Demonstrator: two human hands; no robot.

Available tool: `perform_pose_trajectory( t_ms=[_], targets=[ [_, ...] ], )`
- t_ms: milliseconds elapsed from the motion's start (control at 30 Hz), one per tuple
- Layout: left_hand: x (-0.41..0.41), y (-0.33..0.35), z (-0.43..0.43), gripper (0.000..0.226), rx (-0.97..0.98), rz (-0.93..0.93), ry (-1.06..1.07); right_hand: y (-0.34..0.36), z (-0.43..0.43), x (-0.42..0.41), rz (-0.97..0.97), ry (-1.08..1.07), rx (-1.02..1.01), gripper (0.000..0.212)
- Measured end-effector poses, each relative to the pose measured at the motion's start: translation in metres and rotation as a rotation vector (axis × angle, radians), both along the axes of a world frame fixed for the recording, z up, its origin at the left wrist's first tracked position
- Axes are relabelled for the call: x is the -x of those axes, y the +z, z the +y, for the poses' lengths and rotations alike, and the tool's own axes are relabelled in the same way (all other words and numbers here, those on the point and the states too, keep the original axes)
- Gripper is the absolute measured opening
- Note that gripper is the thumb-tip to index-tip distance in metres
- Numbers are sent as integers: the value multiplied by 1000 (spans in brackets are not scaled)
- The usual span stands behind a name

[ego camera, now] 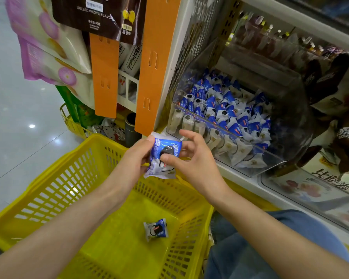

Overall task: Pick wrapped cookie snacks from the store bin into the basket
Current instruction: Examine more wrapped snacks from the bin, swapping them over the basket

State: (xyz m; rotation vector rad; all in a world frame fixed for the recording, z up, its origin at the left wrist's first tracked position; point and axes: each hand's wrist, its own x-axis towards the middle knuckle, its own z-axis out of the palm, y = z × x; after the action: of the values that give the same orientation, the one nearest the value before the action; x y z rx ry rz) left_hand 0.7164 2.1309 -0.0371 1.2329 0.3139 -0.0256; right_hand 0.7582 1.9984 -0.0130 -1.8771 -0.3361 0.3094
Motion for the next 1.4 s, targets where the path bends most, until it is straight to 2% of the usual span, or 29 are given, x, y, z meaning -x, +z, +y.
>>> perform_pose_trajectory(
  t_ms=[167,333,500,633,733,867,933,1000,1067,1133,1267,1400],
  targets=[
    [1,0,0,17,-84,-79,10,3,-2,-2,-86,61,-71,24],
    [0,8,-1,20,-55,-101,-12,9,-5,-2,-71,44,-160,6],
    [-10,18,-8,20,-124,-207,-68,26,-12,-6,51,-56,-224,9],
    [-23,30,-17,16,-184,-249,-184,45,-23,-18,-25,-185,-247,12],
    [-34,40,-22,22,-168,-314,-169,59,-32,-24,-149,-142,-166,7],
    [-48,48,-24,20,-122,-384,-125,82,-43,-53,-303,-143,-53,13],
    [-55,50,-26,17,-86,-396,-131,87,-50,-84,-394,-251,96,11],
    [-62,50,-26,14,-43,-403,-127,85,-58,-122,-428,-365,325,21],
    [-67,51,-25,24,-8,-405,-120,79,-66,-159,-357,-445,555,32],
    [-71,52,-22,36,-2,-402,-116,71,-72,-189,-263,-485,684,36],
    [-79,52,-10,43,-20,-419,-115,58,-84,-231,-237,-534,820,34],
    [-84,53,-3,39,-4,-422,-141,47,-100,-245,-182,-542,926,36]
  ],
)
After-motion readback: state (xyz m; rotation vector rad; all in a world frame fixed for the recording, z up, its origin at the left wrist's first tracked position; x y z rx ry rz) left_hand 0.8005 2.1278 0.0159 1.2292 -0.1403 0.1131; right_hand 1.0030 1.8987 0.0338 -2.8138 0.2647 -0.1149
